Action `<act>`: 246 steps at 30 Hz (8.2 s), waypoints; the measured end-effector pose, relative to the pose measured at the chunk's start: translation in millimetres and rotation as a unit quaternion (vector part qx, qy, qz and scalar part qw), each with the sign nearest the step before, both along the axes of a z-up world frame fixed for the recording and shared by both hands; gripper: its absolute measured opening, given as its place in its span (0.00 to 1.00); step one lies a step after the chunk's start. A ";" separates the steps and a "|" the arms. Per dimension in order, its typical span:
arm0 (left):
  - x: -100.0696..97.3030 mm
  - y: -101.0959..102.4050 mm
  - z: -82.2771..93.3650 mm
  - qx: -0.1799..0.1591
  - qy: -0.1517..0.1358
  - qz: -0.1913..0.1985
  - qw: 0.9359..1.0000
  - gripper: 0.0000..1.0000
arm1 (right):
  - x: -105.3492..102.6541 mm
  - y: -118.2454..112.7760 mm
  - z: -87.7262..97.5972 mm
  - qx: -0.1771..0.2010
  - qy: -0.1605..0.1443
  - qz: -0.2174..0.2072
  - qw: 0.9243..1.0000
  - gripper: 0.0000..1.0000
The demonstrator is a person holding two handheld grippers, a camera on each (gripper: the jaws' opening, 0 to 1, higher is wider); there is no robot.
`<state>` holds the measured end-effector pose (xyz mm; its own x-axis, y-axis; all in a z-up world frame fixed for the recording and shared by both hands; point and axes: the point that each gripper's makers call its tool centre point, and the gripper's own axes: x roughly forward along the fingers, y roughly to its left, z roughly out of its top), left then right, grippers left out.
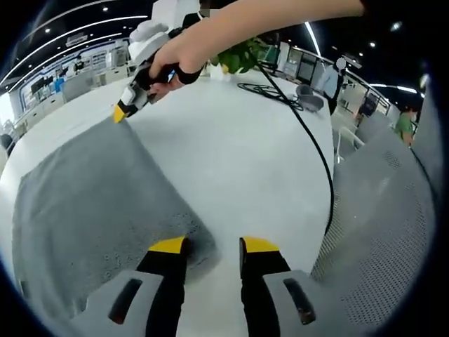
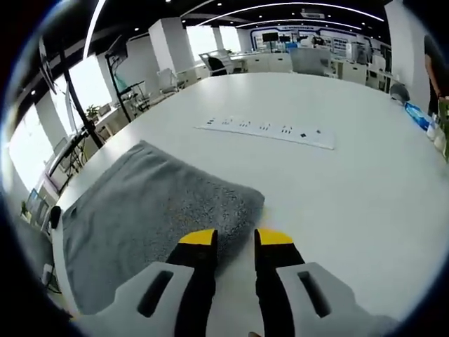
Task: Fold the towel on the table until its edges align and the towel forms a compact rectangular stack.
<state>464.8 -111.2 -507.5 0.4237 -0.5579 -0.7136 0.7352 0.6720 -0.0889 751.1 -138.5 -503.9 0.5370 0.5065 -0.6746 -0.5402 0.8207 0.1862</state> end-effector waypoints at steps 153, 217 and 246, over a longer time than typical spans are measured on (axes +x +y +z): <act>-3.7 163.2 129.4 -0.153 -0.172 0.322 0.918 0.03 | -9.3 191.4 115.5 0.064 -0.079 0.083 0.991 0.00; 59.4 238.0 32.0 -0.104 -0.085 0.360 0.923 0.25 | -15.5 188.4 26.3 0.017 -0.064 0.117 0.991 0.29; 146.2 243.3 11.4 -0.046 -0.070 0.301 0.950 0.30 | -83.9 104.2 6.8 0.039 -0.026 0.070 0.996 0.29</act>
<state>611.0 132.1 -496.1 0.7726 -0.2425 -0.5867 0.2297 0.9683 -0.0978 667.1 -34.3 -497.0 0.4906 0.6281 -0.6040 -0.6586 0.7211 0.2149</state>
